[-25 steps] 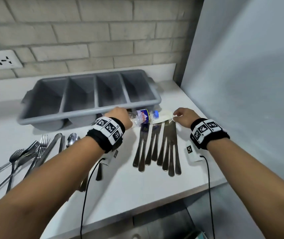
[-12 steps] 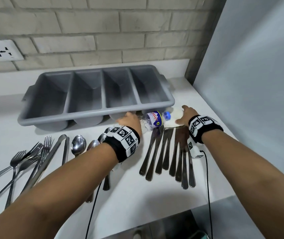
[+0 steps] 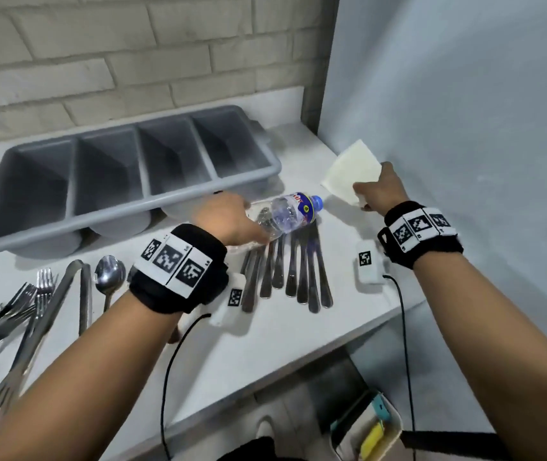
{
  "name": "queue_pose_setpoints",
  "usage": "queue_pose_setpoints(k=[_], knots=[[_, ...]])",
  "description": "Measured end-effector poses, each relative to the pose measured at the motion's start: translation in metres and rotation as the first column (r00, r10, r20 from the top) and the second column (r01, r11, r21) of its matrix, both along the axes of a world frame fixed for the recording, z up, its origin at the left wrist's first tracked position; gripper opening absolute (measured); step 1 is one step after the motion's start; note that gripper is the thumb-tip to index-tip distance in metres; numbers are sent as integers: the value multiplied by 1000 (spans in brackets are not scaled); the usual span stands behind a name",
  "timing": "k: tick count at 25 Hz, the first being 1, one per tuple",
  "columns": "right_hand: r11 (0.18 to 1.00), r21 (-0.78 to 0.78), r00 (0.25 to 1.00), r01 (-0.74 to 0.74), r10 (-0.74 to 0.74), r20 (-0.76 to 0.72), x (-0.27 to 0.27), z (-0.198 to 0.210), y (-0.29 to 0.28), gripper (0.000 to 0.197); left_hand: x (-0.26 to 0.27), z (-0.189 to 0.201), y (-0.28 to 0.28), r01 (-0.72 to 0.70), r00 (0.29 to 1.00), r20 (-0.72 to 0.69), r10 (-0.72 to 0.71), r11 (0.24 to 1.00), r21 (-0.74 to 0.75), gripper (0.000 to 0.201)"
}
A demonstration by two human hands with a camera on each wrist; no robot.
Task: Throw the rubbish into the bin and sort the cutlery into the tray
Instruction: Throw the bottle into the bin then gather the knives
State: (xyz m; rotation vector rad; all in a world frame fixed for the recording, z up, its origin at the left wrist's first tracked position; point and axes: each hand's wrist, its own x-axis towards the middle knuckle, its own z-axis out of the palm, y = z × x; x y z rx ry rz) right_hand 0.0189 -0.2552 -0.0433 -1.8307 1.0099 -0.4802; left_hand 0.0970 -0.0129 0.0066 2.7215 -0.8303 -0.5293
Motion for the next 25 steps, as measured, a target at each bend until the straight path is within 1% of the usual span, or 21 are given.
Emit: queue_pose_setpoints(k=[1,3,5,6,8,9,11,12,13,15,17,18,20,22,23,25], knots=[[999,6,998,36,-36,60,-23,2,2,45,-13,2,-2,-1,999,-39,-1,998,-55,70],[993,12,981,119,-119,154,-85,-4,4,40,-49,-1,-14,29,993,-106,-46,987,-159,62],[980,29,962,195,-197,189,-148,-23,8,34,-93,-16,-27,80,981,-155,-115,973,-217,63],[971,50,952,234,-239,192,-179,-35,10,36,-116,-26,-35,105,970,-189,-151,967,-234,67],[951,104,936,292,-306,172,-233,-65,11,43,-162,-50,-48,135,935,-280,-216,950,-280,72],[938,146,929,314,-336,154,-259,-84,14,41,-185,-63,-53,158,913,-319,-253,942,-295,72],[923,178,926,341,-362,108,-294,-119,21,33,-216,-89,-59,223,868,-362,-340,918,-327,74],[912,185,923,366,-380,50,-318,-139,27,30,-236,-107,-62,251,838,-397,-375,910,-329,73],[905,189,922,382,-386,-13,-332,-158,31,28,-248,-124,-63,231,811,-452,-372,913,-337,70],[889,231,918,395,-370,-145,-364,-200,43,28,-271,-164,-66,144,747,-592,-302,943,-299,63],[885,235,902,402,-338,-269,-381,-240,55,30,-287,-201,-68,128,720,-652,-240,968,-215,59],[877,255,895,408,-329,-301,-386,-256,61,28,-291,-220,-68,122,713,-673,-199,980,-159,58],[810,367,878,458,-346,-331,-390,-293,72,20,-296,-261,-70,78,703,-702,-115,993,-84,63],[696,499,853,516,-368,-369,-388,-339,78,29,-298,-305,-75,58,705,-707,-54,998,-19,63],[648,530,835,547,-376,-402,-386,-364,80,35,-298,-328,-79,79,710,-703,-42,997,20,61],[604,536,803,590,-374,-463,-380,-418,82,45,-296,-372,-86,126,726,-686,-39,989,77,59]])
